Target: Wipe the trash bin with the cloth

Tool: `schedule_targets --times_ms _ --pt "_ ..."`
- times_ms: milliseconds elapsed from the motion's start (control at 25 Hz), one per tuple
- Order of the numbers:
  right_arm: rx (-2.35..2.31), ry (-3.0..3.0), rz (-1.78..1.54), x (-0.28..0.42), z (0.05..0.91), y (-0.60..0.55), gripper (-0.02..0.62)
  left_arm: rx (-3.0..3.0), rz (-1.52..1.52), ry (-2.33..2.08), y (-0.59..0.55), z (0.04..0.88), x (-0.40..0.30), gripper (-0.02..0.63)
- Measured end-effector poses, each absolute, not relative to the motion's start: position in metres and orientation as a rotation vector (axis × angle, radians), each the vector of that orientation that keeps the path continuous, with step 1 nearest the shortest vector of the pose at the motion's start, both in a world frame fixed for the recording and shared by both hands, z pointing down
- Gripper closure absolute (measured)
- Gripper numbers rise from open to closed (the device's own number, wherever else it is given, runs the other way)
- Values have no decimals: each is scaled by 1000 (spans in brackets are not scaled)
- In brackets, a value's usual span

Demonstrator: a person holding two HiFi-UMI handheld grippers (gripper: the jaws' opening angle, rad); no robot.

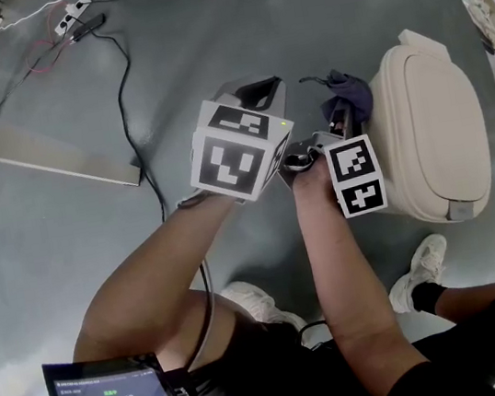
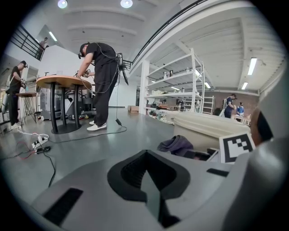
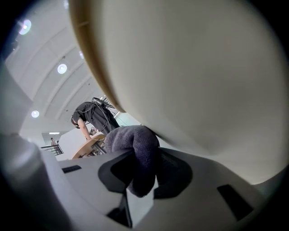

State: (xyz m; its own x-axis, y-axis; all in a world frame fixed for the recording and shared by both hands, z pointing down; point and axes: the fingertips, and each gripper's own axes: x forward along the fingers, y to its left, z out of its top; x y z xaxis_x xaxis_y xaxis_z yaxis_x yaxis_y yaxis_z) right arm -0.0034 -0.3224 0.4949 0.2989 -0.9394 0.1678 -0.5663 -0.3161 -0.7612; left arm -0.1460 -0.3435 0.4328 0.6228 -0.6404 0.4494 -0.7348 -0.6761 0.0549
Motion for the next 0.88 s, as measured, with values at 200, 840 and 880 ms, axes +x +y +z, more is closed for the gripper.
schedule_targets --times_ms 200,840,880 --pt "-2024 1325 -885 -4 521 -319 506 2615 600 -1117 -342 434 -145 609" --pt "-2205 1394 -978 -7 599 -297 506 2621 627 -1119 -342 440 -144 609" --pt "-2218 1400 -986 -7 604 -295 506 2623 629 -1118 -342 440 -143 609"
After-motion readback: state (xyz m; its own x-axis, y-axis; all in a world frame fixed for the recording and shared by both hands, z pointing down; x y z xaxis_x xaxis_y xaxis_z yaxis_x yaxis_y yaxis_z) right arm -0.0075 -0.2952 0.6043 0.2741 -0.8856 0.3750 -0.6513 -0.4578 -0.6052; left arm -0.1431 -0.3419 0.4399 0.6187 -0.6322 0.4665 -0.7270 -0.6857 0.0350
